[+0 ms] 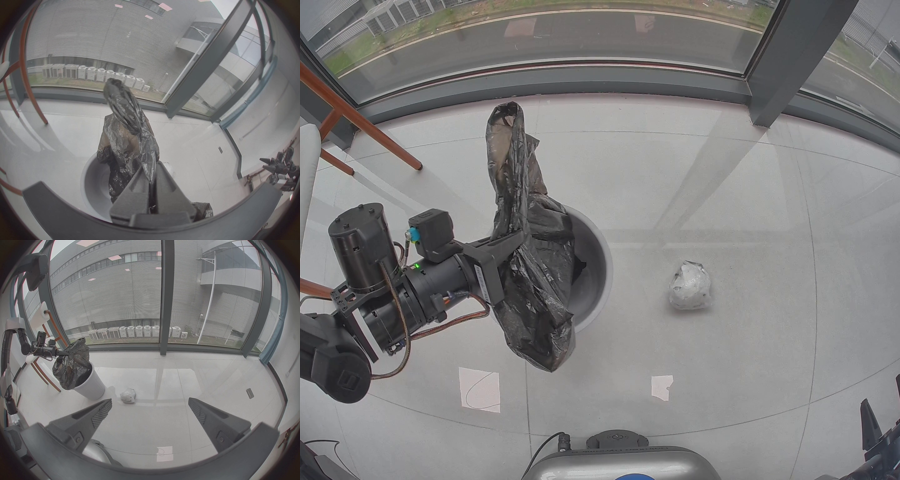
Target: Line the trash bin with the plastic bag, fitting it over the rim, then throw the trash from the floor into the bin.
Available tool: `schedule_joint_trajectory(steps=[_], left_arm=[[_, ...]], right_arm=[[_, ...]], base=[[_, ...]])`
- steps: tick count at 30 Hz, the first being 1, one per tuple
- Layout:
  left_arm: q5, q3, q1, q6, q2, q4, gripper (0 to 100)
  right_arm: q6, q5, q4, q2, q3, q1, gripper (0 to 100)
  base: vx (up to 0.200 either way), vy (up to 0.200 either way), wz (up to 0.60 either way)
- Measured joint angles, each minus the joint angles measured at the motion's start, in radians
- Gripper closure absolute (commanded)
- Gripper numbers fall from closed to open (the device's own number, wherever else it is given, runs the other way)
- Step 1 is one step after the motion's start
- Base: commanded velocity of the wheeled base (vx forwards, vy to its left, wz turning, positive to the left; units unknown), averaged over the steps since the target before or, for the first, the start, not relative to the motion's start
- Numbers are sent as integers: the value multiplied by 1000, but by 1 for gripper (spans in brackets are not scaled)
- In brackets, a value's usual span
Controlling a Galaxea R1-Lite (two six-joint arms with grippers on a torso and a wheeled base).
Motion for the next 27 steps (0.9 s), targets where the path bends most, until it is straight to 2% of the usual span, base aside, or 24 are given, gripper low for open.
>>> schedule_joint_trajectory(steps=[7,12,16,20,27], left_arm=[[1,-73,-113,57,43,13,100],[13,-127,-203,67,79,103,100],[69,-138,-228,65,92,122,100],[131,-147,-248,24,100,117,100],[156,-150,-306,-130,100,112,100]], right_arm=[[0,0,0,0,0,0,0],[1,0,0,0,0,0,0],[1,-1,0,0,0,0,0],[3,-1,0,0,0,0,0],[9,-3,-9,0,-3,0,0]], base=[[0,200,0],[0,200,0],[0,200,0],[0,0,0],[0,0,0]])
